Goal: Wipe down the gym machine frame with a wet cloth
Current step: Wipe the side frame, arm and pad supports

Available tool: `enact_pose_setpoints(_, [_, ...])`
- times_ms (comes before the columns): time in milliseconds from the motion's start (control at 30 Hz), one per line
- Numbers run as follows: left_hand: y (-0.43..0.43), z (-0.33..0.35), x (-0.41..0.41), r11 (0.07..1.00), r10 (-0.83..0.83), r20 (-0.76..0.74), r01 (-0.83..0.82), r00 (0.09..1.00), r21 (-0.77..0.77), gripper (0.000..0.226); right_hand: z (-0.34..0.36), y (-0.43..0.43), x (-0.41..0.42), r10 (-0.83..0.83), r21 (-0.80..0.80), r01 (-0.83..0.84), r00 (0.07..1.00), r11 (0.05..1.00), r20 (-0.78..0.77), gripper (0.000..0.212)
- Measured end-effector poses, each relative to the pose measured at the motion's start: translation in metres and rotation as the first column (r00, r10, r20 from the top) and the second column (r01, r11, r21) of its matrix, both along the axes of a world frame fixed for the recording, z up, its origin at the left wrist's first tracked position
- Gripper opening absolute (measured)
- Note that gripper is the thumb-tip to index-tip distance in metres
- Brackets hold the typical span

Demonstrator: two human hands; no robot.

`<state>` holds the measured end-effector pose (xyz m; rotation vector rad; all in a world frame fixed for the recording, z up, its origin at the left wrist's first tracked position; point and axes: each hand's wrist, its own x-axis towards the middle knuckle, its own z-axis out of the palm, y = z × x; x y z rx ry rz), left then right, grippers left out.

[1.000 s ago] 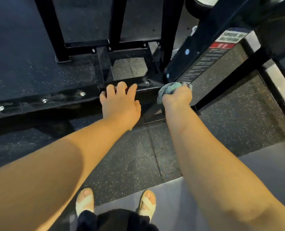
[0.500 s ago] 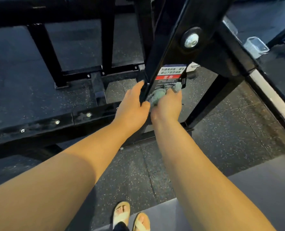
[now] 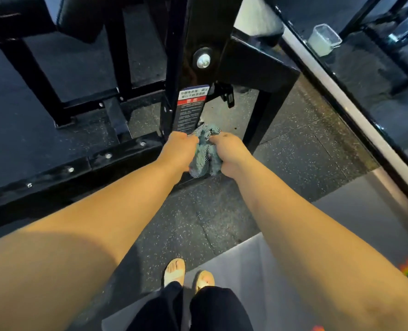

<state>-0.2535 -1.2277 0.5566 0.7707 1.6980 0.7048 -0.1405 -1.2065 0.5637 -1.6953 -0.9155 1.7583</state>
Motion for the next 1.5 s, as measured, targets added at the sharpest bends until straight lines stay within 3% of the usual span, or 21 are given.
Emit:
enact_pose_setpoints(100, [-0.014, 0.015, 0.029, 0.995, -0.060, 0.118, 0.068, 0.991, -0.070, 0.057, -0.001, -0.011, 0.038, 0.046, -0.074, -0.053, 0.994, 0.996, -0.100, 0.012])
enact_pose_setpoints(167, [-0.019, 0.020, 0.055, 0.991, -0.094, 0.206, 0.113, 0.974, -0.078, 0.046, 0.000, -0.015, 0.070, 0.068, -0.117, -0.088, 0.984, 0.989, -0.168, 0.024])
enact_pose_setpoints(267, [-0.011, 0.022, 0.103, 0.989, -0.081, 0.253, 0.108, 0.964, -0.097, 0.009, -0.005, -0.011, 0.126, 0.048, -0.130, -0.073, 0.982, 0.989, -0.183, 0.024])
enact_pose_setpoints(467, [0.051, 0.010, 0.243, 0.985, -0.058, 0.237, 0.094, 0.970, -0.144, 0.011, -0.013, 0.038, 0.260, -0.012, -0.160, -0.005, 0.994, 0.987, -0.109, 0.023])
enact_pose_setpoints(533, [0.080, 0.000, 0.290, 0.988, -0.014, 0.209, 0.045, 0.978, -0.145, 0.027, -0.016, 0.069, 0.303, 0.022, -0.152, -0.022, 1.000, 0.988, -0.006, 0.023])
enact_pose_setpoints(667, [0.128, -0.012, 0.351, 0.987, 0.107, 0.243, -0.073, 0.964, -0.146, 0.006, -0.008, 0.127, 0.358, 0.135, -0.126, -0.120, 0.984, 0.985, 0.119, 0.013])
enact_pose_setpoints(867, [0.198, 0.004, 0.375, 0.956, 0.284, 0.237, -0.254, 0.929, -0.150, 0.021, 0.001, 0.213, 0.371, 0.259, -0.123, -0.245, 0.960, 0.962, 0.110, 0.012])
enact_pose_setpoints(1033, [0.277, 0.006, 0.365, 0.903, 0.427, 0.246, -0.399, 0.870, -0.156, 0.007, 0.007, 0.306, 0.354, 0.409, -0.127, -0.395, 0.904, 0.910, 0.125, 0.014])
enact_pose_setpoints(1067, [0.293, 0.003, 0.364, 0.888, 0.458, 0.254, -0.427, 0.852, -0.172, 0.016, 0.006, 0.326, 0.351, 0.438, -0.121, -0.424, 0.888, 0.898, 0.140, 0.016])
enact_pose_setpoints(1233, [0.385, -0.005, 0.362, 0.856, 0.518, 0.303, -0.487, 0.800, -0.176, 0.021, 0.001, 0.427, 0.342, 0.519, -0.080, -0.514, 0.830, 0.854, 0.203, 0.017])
enact_pose_setpoints(1400, [0.466, -0.007, 0.367, 0.823, 0.568, 0.264, -0.526, 0.780, -0.217, 0.025, -0.006, 0.510, 0.345, 0.561, -0.119, -0.549, 0.815, 0.828, 0.144, 0.010])
enact_pose_setpoints(1500, [0.521, -0.022, 0.372, 0.786, 0.615, 0.237, -0.560, 0.752, -0.262, 0.026, -0.016, 0.571, 0.345, 0.646, -0.146, -0.630, 0.748, 0.763, 0.149, 0.010])
